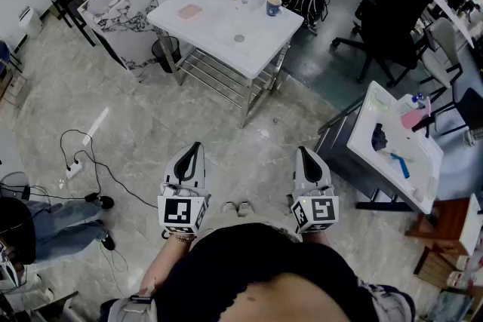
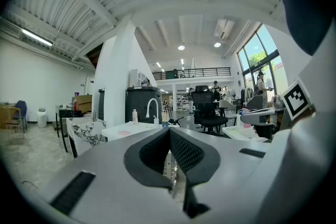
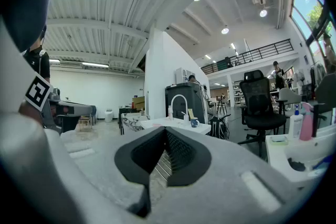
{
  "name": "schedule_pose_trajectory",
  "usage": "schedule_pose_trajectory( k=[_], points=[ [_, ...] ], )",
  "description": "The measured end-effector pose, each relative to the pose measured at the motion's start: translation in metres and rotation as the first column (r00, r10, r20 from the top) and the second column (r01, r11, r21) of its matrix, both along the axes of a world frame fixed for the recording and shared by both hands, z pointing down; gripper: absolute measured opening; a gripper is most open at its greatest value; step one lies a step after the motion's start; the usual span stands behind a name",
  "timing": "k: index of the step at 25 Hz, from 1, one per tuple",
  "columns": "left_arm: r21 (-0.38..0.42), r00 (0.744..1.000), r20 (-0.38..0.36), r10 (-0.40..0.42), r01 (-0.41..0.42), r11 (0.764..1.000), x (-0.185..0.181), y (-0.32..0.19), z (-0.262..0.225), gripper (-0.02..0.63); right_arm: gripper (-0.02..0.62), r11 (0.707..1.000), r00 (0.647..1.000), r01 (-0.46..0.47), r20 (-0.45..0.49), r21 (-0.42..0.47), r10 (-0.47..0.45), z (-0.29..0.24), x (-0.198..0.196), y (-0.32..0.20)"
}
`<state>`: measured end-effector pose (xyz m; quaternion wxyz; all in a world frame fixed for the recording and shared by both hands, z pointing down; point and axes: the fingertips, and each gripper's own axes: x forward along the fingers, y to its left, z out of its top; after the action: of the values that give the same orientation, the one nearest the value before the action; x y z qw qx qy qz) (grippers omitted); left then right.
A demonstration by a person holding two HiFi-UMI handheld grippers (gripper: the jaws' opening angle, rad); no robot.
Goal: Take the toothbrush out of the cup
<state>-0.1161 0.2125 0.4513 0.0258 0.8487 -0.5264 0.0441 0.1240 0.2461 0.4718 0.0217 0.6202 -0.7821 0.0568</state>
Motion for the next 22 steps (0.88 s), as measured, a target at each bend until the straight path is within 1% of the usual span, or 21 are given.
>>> schedule_pose_trajectory(
  k=[4, 8, 12, 15, 18, 22],
  points=[
    [0.004, 1.000, -0.001, -0.003, 0.003, 1.000, -0.003, 0.000, -0.001, 0.002, 0.005, 1.000, 1.000, -0.012, 0.011, -0.001, 0.012, -0.001, -0.001, 0.000],
    [0.006, 1.000, -0.001, -0.007, 0.007, 1.000, -0.007, 0.001, -0.002, 0.002, 0.005, 1.000, 1.000, 0.006, -0.010, 0.001, -0.006, 0.000, -0.004, 0.002],
    [0.002, 1.000, -0.003, -0.011, 0.011, 1.000, -0.008, 0.001, 0.000, 0.002, 0.005, 1.000, 1.000, -0.012, 0.011, -0.002, 0.012, -0.001, -0.005, 0.000],
    [0.000, 1.000, -0.004, -0.008, 0.008, 1.000, -0.008, 0.001, 0.001, 0.002, 0.005, 1.000, 1.000, -0.004, -0.006, -0.002, 0.004, 0.001, -0.005, 0.000],
    [0.000, 1.000, -0.003, -0.008, 0.008, 1.000, -0.009, -0.001, 0.000, 0.002, 0.005, 1.000, 1.000, -0.007, 0.001, 0.006, 0.007, -0.001, -0.007, -0.003],
    [-0.001, 1.000, -0.005, -0.013, 0.013, 1.000, -0.013, -0.003, 0.001, 0.002, 0.005, 0.998, 0.999, 0.039, -0.013, 0.046, -0.038, -0.004, -0.013, -0.004]
  ],
)
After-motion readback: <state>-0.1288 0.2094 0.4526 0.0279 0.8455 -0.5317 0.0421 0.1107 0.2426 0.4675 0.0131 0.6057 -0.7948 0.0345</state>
